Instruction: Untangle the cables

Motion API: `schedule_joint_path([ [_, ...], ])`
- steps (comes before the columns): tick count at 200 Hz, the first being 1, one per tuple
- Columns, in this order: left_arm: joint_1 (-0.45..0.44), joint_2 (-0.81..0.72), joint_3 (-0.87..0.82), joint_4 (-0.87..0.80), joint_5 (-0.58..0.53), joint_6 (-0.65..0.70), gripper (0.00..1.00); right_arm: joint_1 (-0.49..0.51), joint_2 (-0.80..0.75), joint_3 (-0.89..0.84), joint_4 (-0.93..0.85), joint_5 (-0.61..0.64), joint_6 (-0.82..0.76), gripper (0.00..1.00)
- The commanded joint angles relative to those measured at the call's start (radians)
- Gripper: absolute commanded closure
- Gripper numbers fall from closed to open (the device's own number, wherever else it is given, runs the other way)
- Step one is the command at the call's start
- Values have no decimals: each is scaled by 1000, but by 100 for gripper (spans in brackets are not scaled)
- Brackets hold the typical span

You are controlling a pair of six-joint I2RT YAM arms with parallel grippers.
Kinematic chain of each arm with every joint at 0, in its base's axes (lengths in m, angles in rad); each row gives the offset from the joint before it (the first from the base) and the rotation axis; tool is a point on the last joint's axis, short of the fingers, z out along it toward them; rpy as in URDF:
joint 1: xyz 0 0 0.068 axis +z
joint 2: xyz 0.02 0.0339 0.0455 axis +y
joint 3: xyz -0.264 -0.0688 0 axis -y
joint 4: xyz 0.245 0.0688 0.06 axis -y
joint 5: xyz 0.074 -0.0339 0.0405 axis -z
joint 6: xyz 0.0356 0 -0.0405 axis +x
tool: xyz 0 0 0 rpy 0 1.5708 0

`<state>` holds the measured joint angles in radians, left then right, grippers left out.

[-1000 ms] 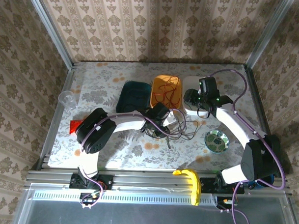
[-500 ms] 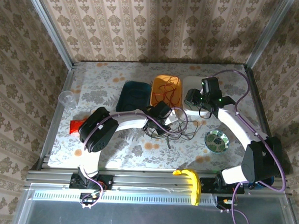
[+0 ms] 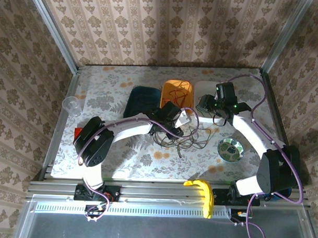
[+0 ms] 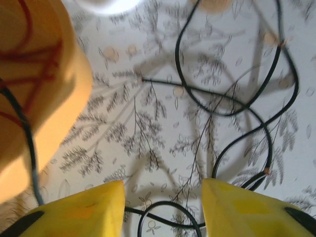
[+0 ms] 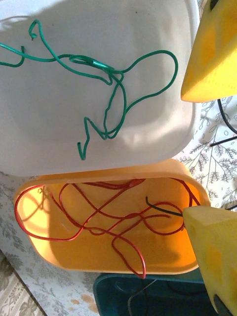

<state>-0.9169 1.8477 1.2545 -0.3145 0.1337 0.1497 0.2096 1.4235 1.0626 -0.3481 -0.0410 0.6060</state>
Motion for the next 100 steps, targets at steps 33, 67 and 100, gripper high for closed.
schedule_joint_path([
  [33, -8, 77, 40, -87, 1, -39, 51, -17, -61, -19, -20, -16, 14, 41],
  [67, -9, 99, 58, -81, 20, -54, 55, -23, -63, -21, -25, -18, 16, 41],
  [100, -7, 117, 74, -104, 22, -79, 56, -30, -70, -30, -25, -21, 20, 41],
])
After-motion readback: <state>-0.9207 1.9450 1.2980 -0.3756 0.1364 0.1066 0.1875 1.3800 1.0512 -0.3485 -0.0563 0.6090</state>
